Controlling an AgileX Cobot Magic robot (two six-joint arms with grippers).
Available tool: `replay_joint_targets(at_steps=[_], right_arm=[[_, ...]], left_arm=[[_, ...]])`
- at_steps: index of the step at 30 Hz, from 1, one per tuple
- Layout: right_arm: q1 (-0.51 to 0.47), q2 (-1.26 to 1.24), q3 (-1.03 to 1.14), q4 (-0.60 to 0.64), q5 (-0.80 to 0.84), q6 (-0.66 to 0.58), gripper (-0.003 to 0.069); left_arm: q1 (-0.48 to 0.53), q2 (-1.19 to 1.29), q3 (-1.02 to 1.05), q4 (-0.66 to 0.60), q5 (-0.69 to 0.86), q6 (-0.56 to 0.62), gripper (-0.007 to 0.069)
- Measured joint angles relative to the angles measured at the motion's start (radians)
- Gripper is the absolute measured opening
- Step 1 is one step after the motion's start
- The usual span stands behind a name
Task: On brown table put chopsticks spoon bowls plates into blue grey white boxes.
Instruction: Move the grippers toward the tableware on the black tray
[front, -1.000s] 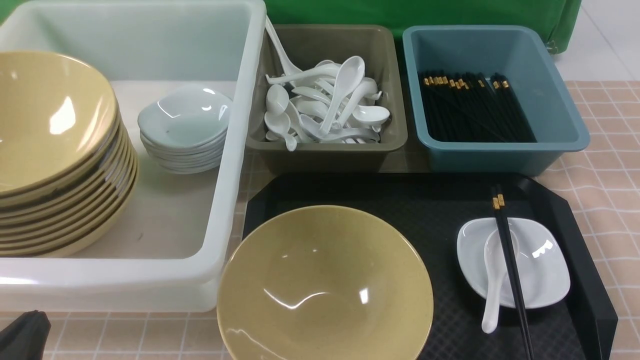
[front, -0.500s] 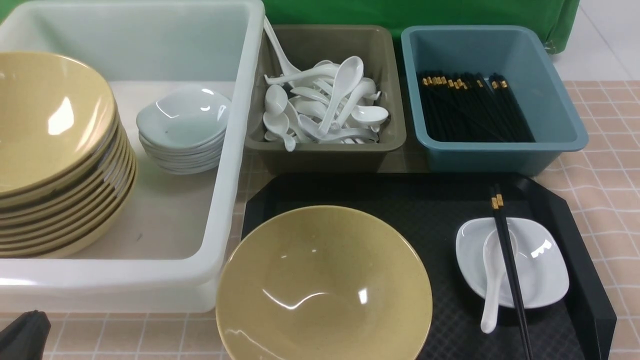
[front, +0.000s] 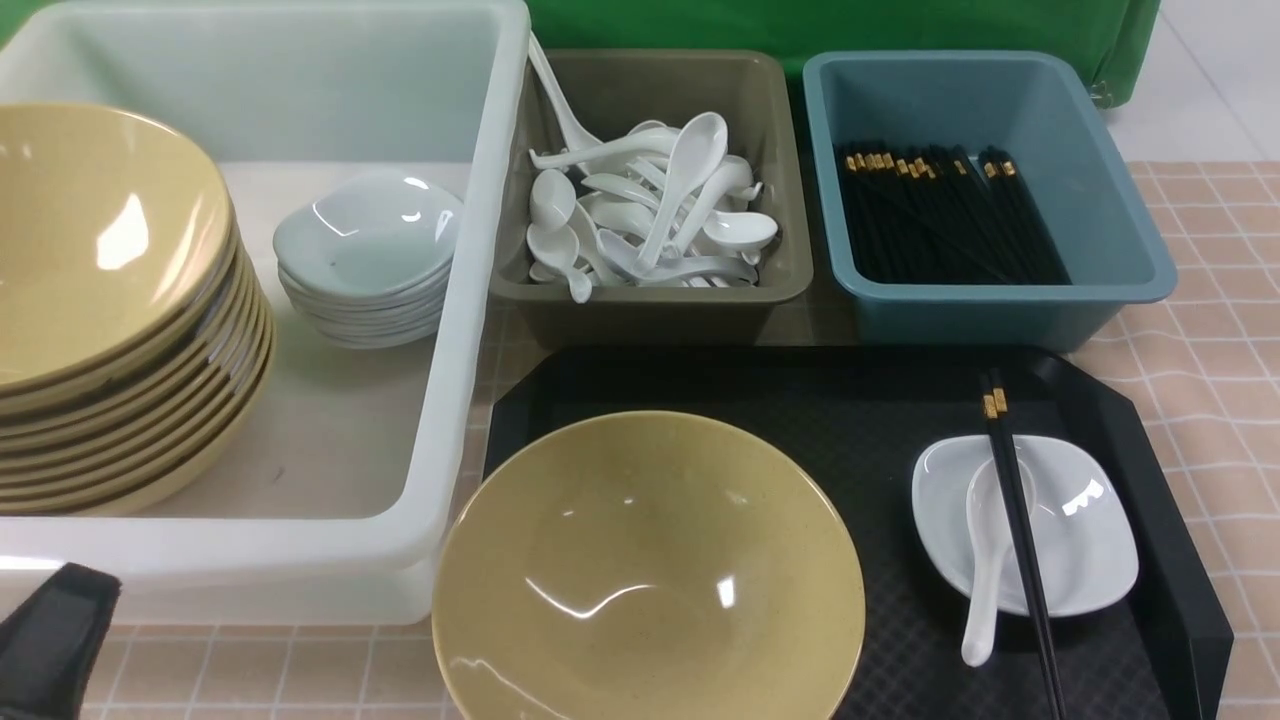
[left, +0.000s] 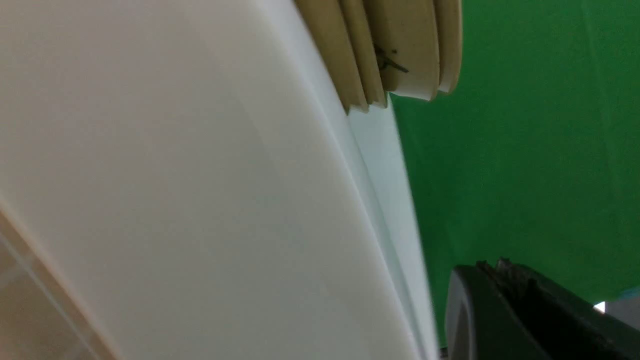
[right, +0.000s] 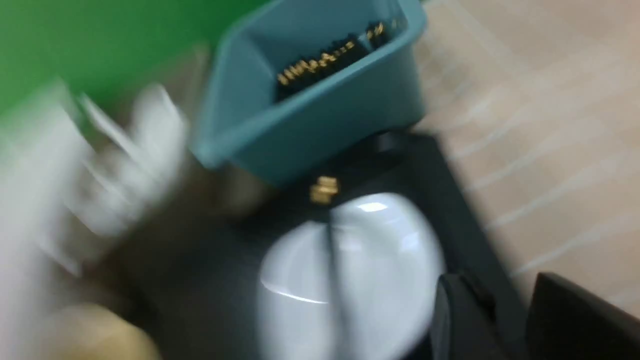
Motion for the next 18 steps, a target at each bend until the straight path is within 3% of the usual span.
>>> replay_joint_targets(at_steps=[1,2,3,6,16,18], right_arm=[[0.000,0.000,0.000,0.008,0.000,0.023,0.0236],[0.000,0.000,0.000,0.055,-0.005,0.197,0.0236],[0.000,0.000,0.000,0.068,-0.005,0.257,0.0236],[0.000,0.000,0.000,0.080,0.000,0.296,0.0236],[0.001,0.000,0.000,0.088,0.014,0.143,0.0236],[0.001,0.000,0.000,0.133,0.017,0.066,0.0236]], left_arm=[[0.000,0.000,0.000,-0.012,-0.001,-0.003,0.0001],[0.000,0.000,0.000,-0.078,-0.008,-0.014,0.0001],[0.000,0.000,0.000,-0.092,-0.011,-0.013,0.0001],[0.000,0.000,0.000,-0.093,-0.017,0.022,0.0001],[0.000,0.000,0.000,-0.159,-0.022,0.061,0.0001],[0.000,0.000,-0.002,-0.200,0.005,0.066,0.0001]])
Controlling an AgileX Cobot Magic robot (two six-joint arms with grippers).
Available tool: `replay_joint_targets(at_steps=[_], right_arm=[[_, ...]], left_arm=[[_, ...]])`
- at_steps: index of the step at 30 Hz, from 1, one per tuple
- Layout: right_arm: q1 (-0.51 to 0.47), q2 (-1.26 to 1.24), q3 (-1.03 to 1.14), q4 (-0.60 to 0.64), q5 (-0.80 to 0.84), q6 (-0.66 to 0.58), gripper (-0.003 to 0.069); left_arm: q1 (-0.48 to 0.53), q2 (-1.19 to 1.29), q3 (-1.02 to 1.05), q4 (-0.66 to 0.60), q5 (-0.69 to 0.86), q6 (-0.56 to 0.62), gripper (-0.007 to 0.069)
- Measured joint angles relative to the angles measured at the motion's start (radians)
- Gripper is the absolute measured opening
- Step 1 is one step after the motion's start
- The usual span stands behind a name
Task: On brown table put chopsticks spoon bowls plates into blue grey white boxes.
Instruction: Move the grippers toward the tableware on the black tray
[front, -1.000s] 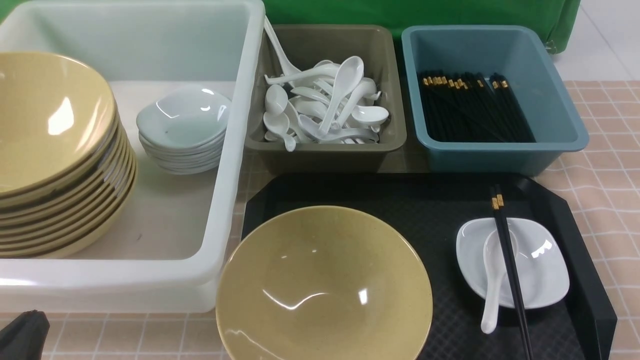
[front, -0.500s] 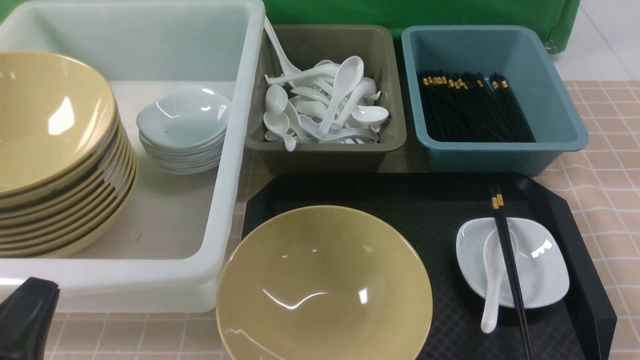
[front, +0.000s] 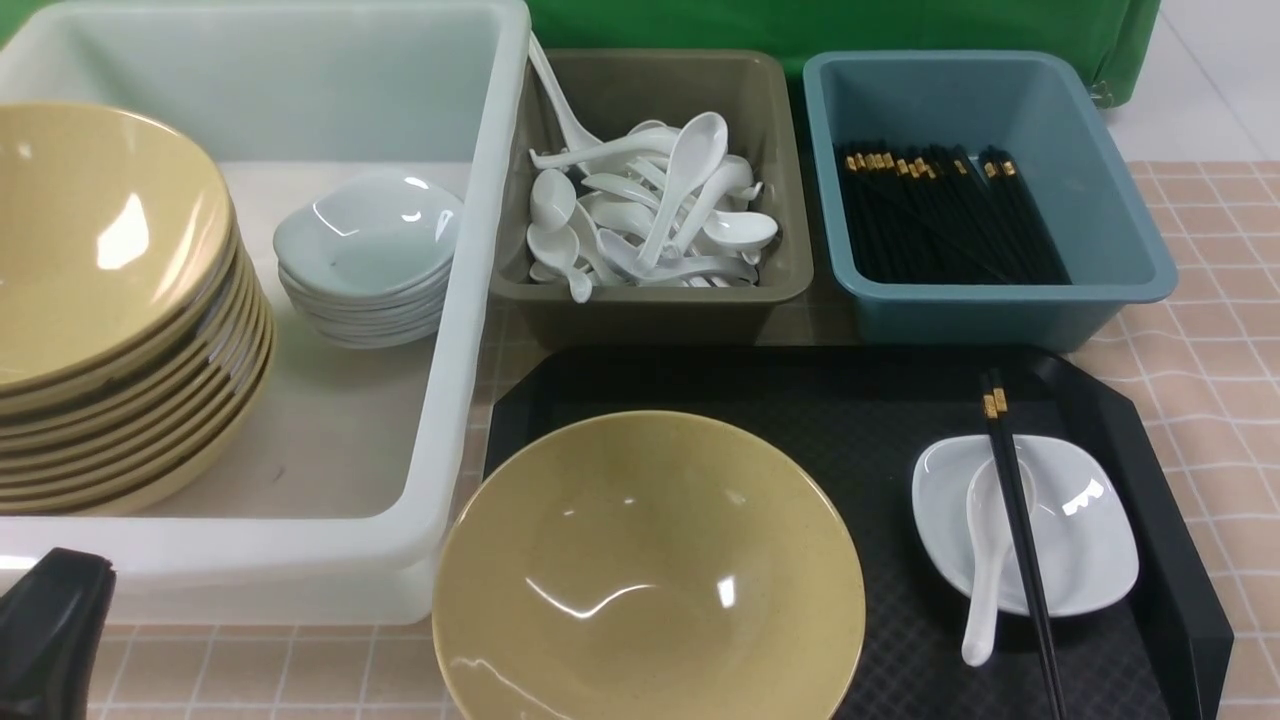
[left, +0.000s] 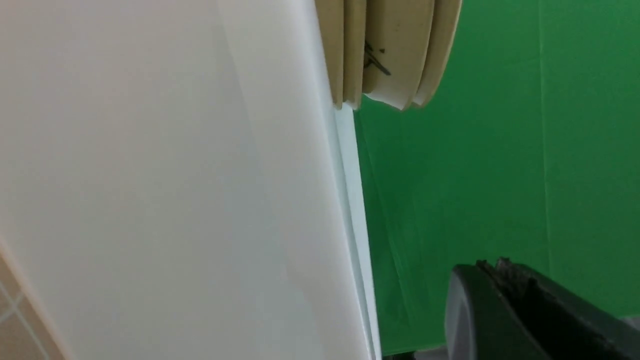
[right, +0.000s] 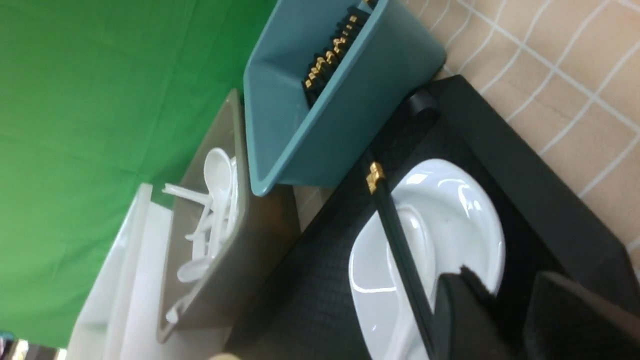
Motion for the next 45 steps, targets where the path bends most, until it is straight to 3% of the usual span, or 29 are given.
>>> replay_joint_targets(at_steps=[2,4,5,9,12,13,16,19,23,25,29,32,36,39,40,45], right_arm=[[0.000,0.000,-0.008,0.038,0.011,-0.050,0.0236],[0.000,0.000,-0.041,0.086,0.036,-0.171,0.0236],[0.000,0.000,-0.102,0.108,0.050,-0.285,0.0230],[0.000,0.089,-0.279,0.119,0.090,-0.575,0.0155],[0.000,0.217,-0.396,0.119,0.152,-0.775,0.0080],[0.000,0.327,-0.488,0.119,0.221,-0.901,0.0045],[0.000,0.554,-0.672,0.118,0.419,-1.097,0.0037],[0.018,0.726,-0.803,0.107,0.578,-1.203,0.0037],[0.076,0.871,-0.905,0.078,0.669,-1.240,0.0037],[0.154,0.961,-0.973,0.018,0.721,-1.233,0.0037],[0.300,1.119,-1.054,-0.178,0.778,-1.102,0.0039],[0.362,1.217,-1.083,-0.269,0.766,-1.011,0.0046],[0.372,1.321,-1.089,-0.301,0.717,-0.908,0.0078],[0.355,1.407,-1.089,-0.308,0.674,-0.849,0.0151],[0.330,1.458,-1.090,-0.308,0.647,-0.825,0.0225],[0.270,1.565,-1.090,-0.317,0.592,-0.781,0.0420]], left_arm=[[0.000,0.000,-0.036,-0.007,0.054,0.031,0.0001],[0.000,0.000,-0.116,0.023,0.113,0.134,0.0001],[0.000,0.000,-0.232,0.101,0.170,0.306,0.0001],[0.000,0.086,-0.450,0.303,0.296,0.525,0.0001],[0.000,0.256,-0.586,0.464,0.421,0.551,0.0001],[0.000,0.364,-0.673,0.567,0.527,0.552,0.0001],[0.000,0.584,-0.825,0.719,0.738,0.552,0.0001],[-0.023,0.753,-0.933,0.799,0.863,0.553,0.0001],[-0.120,0.882,-1.013,0.827,0.905,0.567,0.0001],[-0.246,0.972,-1.064,0.848,0.909,0.609,0.0001],[-0.476,1.129,-1.167,0.921,0.891,0.666,0.0001],[-0.576,1.225,-1.244,0.965,0.851,0.676,0.0001],[-0.647,1.331,-1.299,0.979,0.814,0.680,0.0001],[-0.667,1.388,-1.308,0.982,0.805,0.681,0.0001],[-0.669,1.416,-1.309,0.986,0.806,0.682,0.0001],[-0.669,1.458,-1.312,1.019,0.808,0.682,0.0001]])
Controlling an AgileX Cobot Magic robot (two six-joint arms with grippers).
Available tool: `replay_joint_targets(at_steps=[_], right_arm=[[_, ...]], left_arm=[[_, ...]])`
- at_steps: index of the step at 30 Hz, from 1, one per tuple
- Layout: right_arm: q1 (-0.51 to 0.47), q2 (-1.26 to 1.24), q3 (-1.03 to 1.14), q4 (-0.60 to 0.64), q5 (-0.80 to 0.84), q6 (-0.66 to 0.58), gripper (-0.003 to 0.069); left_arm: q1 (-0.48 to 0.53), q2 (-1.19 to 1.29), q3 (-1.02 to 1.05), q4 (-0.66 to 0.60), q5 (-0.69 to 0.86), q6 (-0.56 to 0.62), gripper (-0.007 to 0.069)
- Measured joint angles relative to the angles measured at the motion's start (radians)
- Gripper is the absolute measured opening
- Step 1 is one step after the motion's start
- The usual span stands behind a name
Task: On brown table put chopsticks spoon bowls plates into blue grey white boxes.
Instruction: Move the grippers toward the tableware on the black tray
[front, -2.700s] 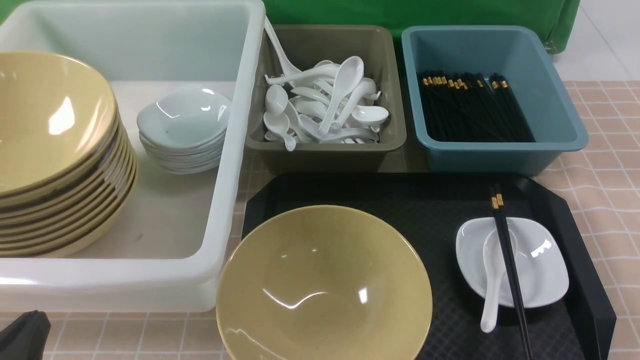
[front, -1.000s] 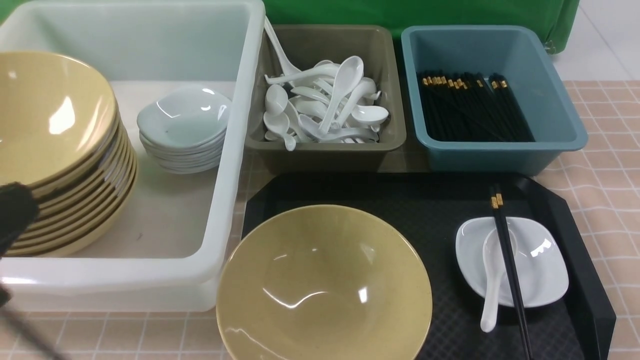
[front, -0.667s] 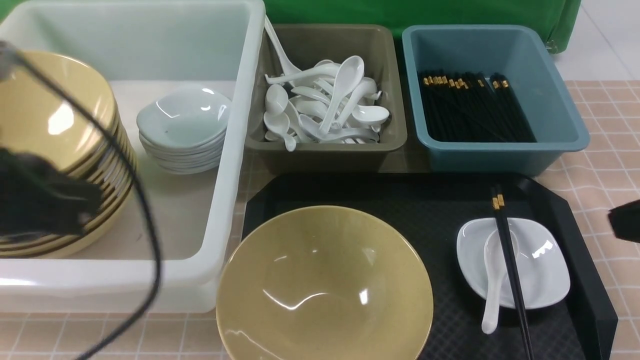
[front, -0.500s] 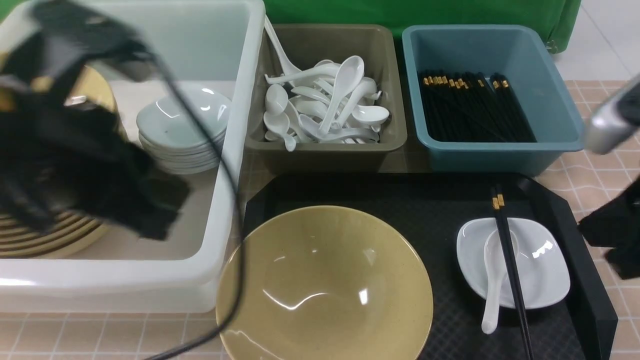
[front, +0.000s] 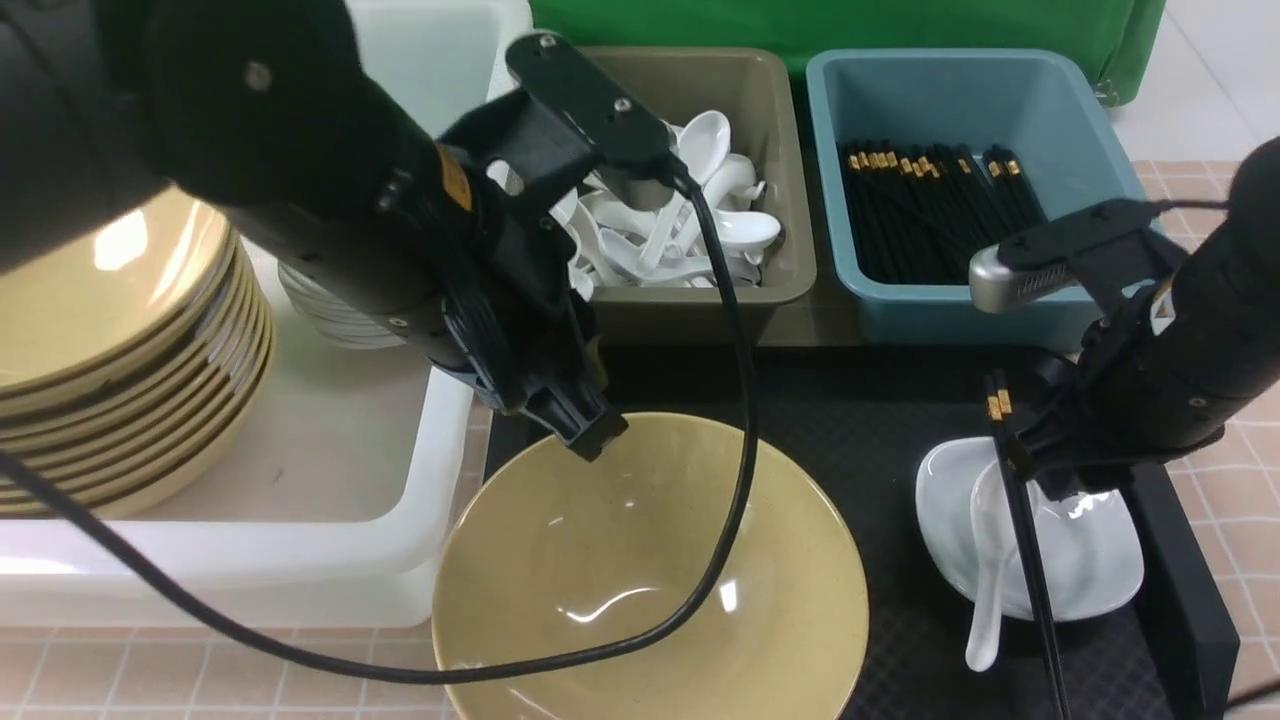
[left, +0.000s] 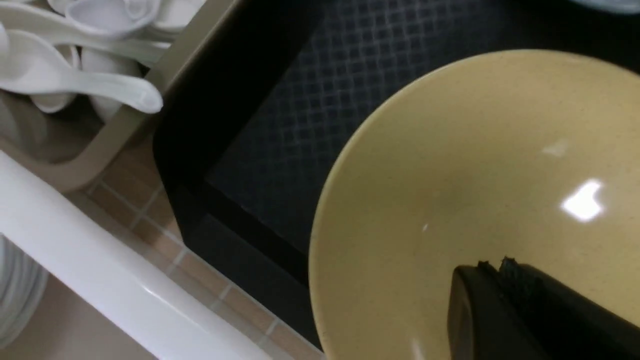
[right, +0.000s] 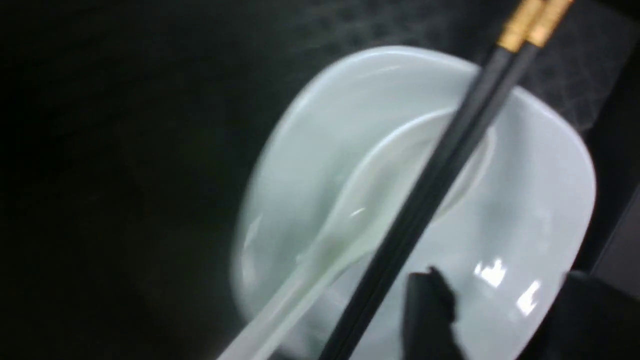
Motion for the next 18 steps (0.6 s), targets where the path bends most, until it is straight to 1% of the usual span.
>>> replay_joint_targets(at_steps=[1,2,5,14,18], right_arm=[[-0.007,0.028,0.000,-0.001,-0.011,0.002,0.0456],[-0.009,0.043,0.000,-0.001,-0.017,0.003,0.0475],[-0.009,0.083,0.000,0.016,-0.039,0.006,0.0508],[-0.008,0.133,-0.001,0.047,-0.091,0.006,0.0507],[-0.006,0.133,-0.001,0.050,-0.101,0.006,0.0489]], left_arm=[[0.000,0.007,0.000,0.005,0.000,0.000,0.0001],[0.000,0.012,0.000,0.007,0.000,0.000,0.0001],[0.000,0.023,0.000,0.010,0.000,0.000,0.0001],[0.000,0.026,0.000,0.010,-0.004,0.000,0.0001],[0.000,0.026,0.000,0.011,-0.004,0.000,0.0001]])
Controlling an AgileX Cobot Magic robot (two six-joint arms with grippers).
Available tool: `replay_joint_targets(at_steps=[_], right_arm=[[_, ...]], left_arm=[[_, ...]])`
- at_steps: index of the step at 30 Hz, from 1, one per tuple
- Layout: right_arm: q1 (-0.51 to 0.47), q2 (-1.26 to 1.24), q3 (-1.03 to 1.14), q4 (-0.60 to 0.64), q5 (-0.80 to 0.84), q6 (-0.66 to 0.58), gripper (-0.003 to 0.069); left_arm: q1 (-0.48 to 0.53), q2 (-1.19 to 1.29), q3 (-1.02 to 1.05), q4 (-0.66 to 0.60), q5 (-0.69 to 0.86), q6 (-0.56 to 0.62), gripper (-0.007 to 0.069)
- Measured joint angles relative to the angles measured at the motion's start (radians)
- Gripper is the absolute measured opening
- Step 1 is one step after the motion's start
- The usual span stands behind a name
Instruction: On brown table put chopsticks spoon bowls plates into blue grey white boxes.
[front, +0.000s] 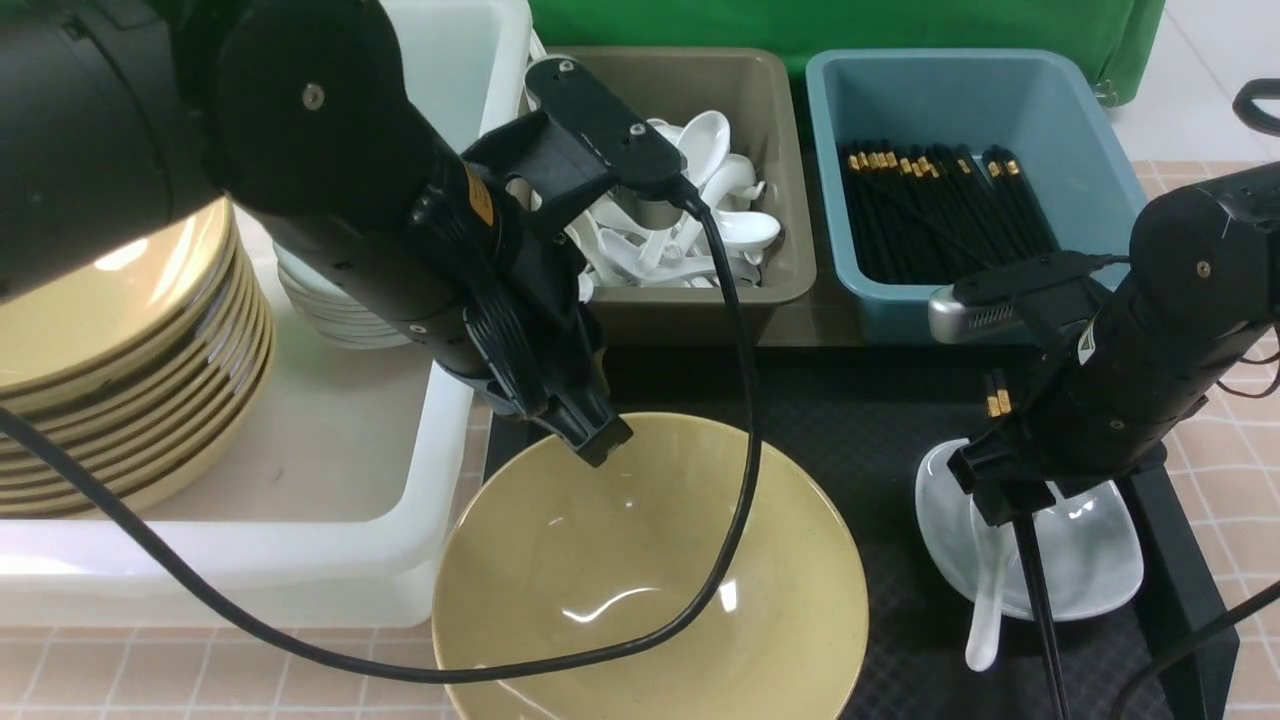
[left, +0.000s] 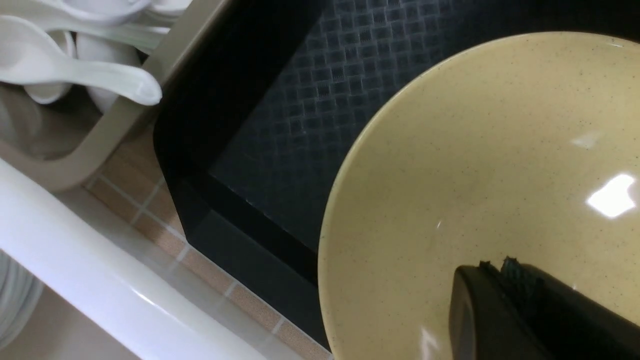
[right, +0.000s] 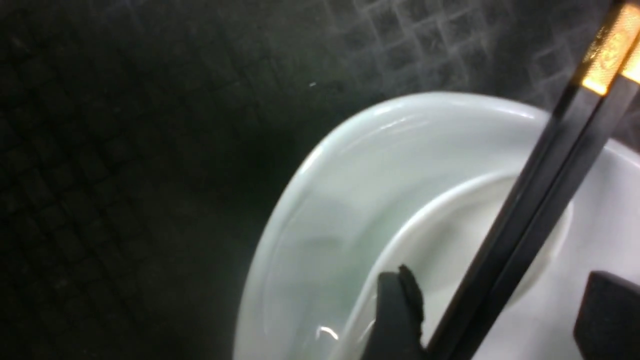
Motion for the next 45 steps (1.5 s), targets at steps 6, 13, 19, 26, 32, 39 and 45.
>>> replay_joint_targets(at_steps=[6,13,19,26,32,39,45], right_arm=[[0.001,0.022,0.000,0.000,-0.002,0.000,0.0450],[0.008,0.046,0.000,0.001,-0.002,0.000,0.0399],[0.014,0.047,0.000,0.003,0.010,-0.003,0.0276],[0.014,0.040,-0.002,0.003,0.032,-0.010,0.0164],[0.014,-0.045,-0.003,0.003,0.063,-0.030,0.0164],[-0.004,-0.156,-0.138,-0.001,0.049,-0.075,0.0164],[-0.071,-0.112,-0.322,-0.002,-0.088,-0.088,0.0164]], left_arm=[[0.000,0.000,0.000,0.000,0.000,0.000,0.0001],[0.000,0.000,0.000,0.001,0.000,0.000,0.0001],[0.000,0.001,0.000,0.004,0.000,0.000,0.0001],[0.000,0.001,0.000,0.005,0.000,0.000,0.0001],[0.000,0.001,0.000,0.011,0.000,0.000,0.0001],[0.047,0.038,-0.002,-0.054,-0.152,-0.009,0.0001],[0.053,0.146,-0.071,-0.148,-0.353,0.032,0.0001]])
